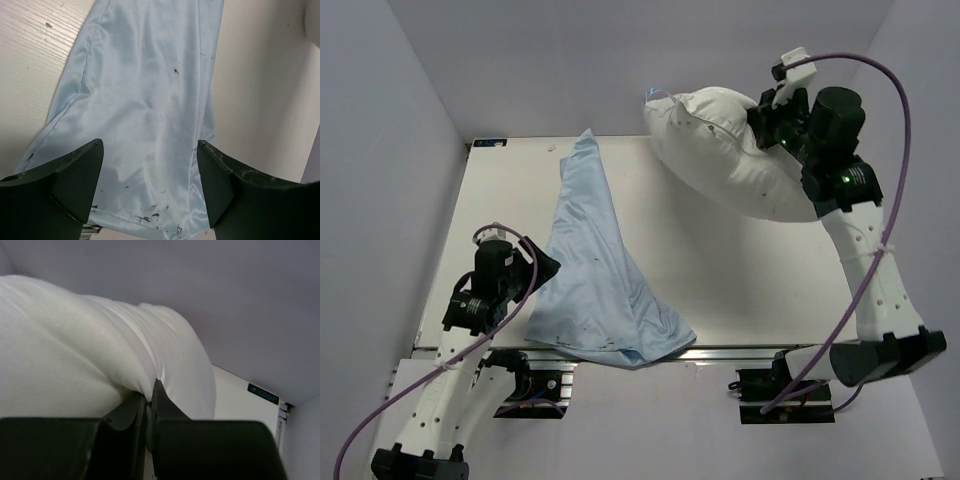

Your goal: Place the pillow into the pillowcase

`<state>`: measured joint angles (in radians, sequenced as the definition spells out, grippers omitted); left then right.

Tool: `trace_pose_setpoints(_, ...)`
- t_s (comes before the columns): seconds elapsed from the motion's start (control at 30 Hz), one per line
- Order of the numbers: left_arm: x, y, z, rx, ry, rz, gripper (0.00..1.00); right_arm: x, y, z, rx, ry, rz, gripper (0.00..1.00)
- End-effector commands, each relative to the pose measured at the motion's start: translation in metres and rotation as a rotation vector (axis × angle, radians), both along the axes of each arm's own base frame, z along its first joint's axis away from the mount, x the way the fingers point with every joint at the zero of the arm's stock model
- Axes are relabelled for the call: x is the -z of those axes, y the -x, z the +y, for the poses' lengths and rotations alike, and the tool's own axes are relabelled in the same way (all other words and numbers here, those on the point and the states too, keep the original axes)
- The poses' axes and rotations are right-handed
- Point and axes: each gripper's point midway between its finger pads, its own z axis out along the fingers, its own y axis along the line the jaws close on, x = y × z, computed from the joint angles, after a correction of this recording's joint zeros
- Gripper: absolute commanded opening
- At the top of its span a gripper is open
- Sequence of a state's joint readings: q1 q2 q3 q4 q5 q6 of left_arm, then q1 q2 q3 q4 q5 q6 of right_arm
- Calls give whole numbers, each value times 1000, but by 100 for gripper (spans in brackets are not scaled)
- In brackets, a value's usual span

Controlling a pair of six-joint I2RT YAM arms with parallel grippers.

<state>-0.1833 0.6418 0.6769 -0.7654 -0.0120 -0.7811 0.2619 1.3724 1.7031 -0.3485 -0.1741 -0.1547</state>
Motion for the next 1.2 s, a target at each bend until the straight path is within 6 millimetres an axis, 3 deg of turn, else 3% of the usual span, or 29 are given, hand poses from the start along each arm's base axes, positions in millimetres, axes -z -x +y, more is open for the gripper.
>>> trace_pose_setpoints(0.0,-10,-19,1,16,-32,-47,85,-92,41,-31,105,-99,-281,0)
trace_pose_setpoints(0.13,-11,-39,6,18,-100,-38,85,-121,61,-51,179,-101,-362,0)
trace_pose_setpoints(0.23,-6,-58,16,8,-192,9,86,-121,67,-51,164,-83,-362,0)
trace_pose_setpoints(0.33,1,-77,25,5,-282,67,86,-67,55,-33,92,-68,-200,0)
trace_pose_setpoints(0.37,4,-81,27,10,-304,81,86,-21,44,-28,78,-41,-97,0)
trace_pose_setpoints(0.47,15,-96,30,22,-321,124,86,50,28,-17,44,7,33,0)
trace_pose_setpoints(0.5,17,-99,30,28,-320,129,86,86,21,-15,42,38,89,0)
trace_pose_setpoints(0.53,21,-100,30,33,-320,140,86,111,13,-13,40,64,132,0)
trace_pose_setpoints(0.63,32,-101,31,34,-321,163,86,168,4,-6,-17,145,249,0)
trace_pose_setpoints(0.73,40,-98,37,18,-314,168,86,194,12,14,-146,179,309,0)
trace_pose_setpoints(0.87,51,-99,35,36,-291,177,86,217,10,16,-157,231,349,0)
trace_pose_setpoints(0.9,56,-99,34,47,-291,185,86,221,10,17,-171,238,361,5)
trace_pose_setpoints(1.03,69,-95,32,76,-294,223,86,207,18,27,-239,217,348,62)
trace_pose_setpoints(1.1,75,-93,34,82,-310,242,86,187,25,32,-271,186,318,74)
trace_pose_setpoints(1.17,82,-92,34,96,-316,268,86,168,35,41,-334,149,292,79)
